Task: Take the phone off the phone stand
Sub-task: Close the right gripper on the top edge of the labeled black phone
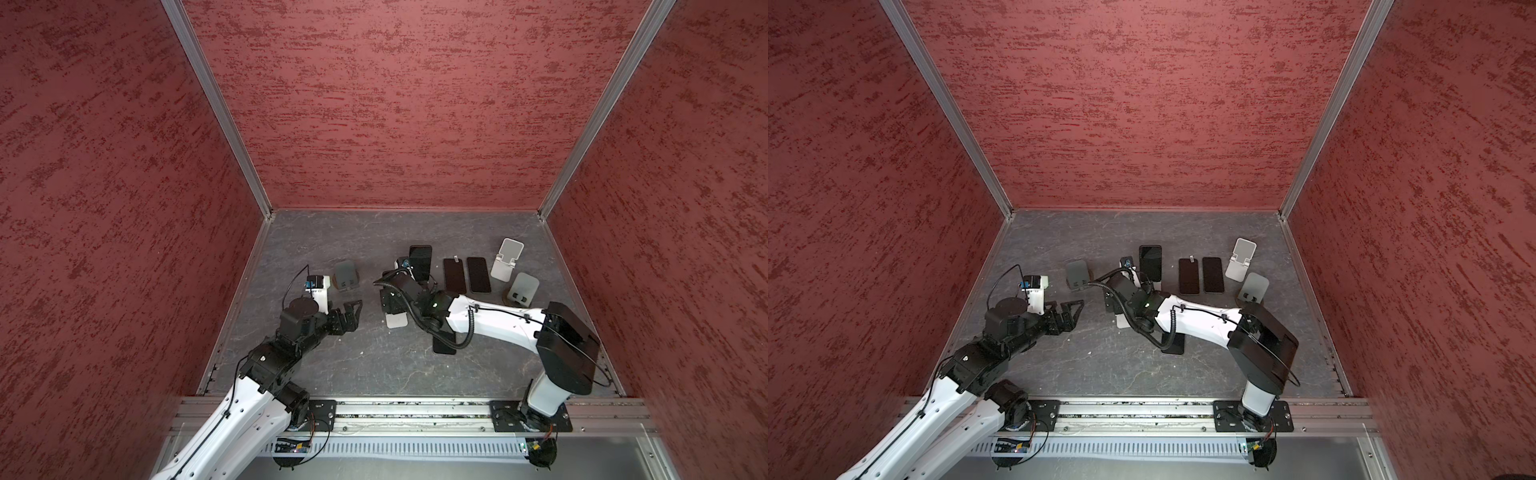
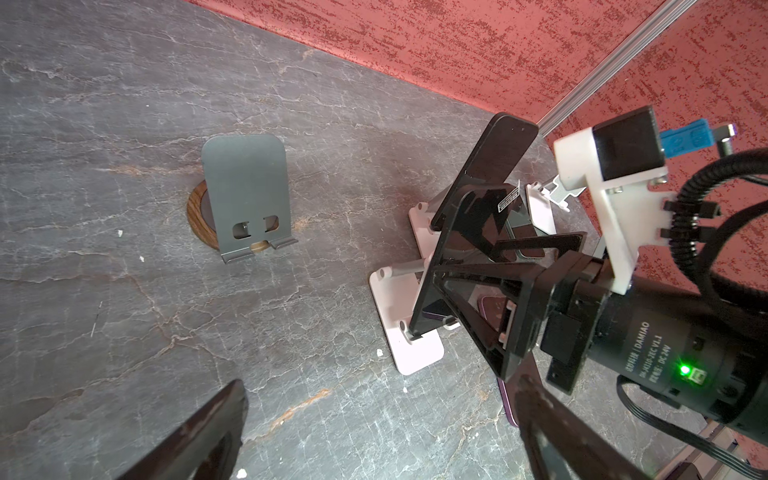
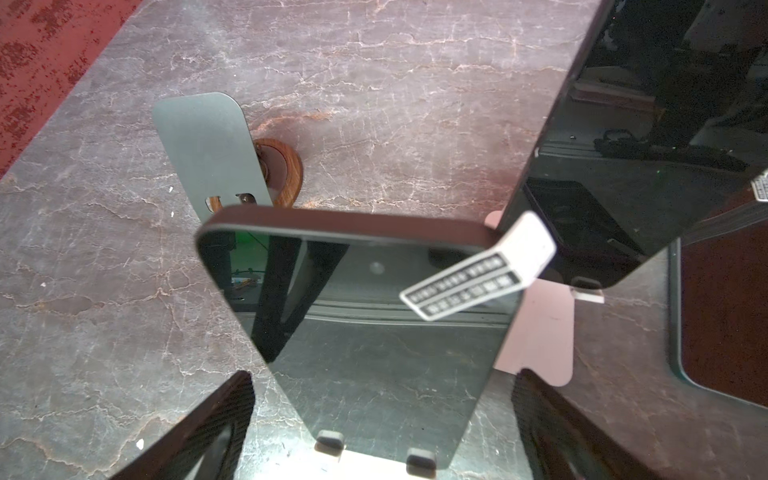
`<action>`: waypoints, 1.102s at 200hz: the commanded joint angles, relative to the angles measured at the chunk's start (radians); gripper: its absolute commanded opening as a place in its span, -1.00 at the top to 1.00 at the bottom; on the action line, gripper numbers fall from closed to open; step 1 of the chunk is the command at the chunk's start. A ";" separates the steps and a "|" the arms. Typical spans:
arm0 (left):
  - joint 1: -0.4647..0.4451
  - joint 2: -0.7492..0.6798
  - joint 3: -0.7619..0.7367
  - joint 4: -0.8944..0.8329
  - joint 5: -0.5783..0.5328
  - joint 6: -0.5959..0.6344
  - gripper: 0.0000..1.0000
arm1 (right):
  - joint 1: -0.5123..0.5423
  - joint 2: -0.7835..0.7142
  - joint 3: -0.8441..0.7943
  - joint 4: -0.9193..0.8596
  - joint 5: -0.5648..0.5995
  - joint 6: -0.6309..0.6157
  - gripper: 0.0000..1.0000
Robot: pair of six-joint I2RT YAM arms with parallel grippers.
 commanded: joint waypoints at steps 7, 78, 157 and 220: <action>-0.004 -0.005 -0.006 -0.005 -0.009 0.023 -0.99 | 0.004 0.029 0.048 0.029 0.032 0.025 -0.97; -0.004 0.003 -0.006 -0.003 -0.010 0.027 -0.99 | 0.004 0.048 0.053 0.019 0.063 0.043 -0.73; -0.004 0.008 -0.004 -0.002 -0.006 0.027 -0.99 | 0.003 0.053 0.047 0.021 0.073 0.048 -0.39; -0.004 0.008 -0.004 -0.001 -0.007 0.025 -0.99 | 0.005 0.014 0.041 0.023 0.067 0.016 -0.34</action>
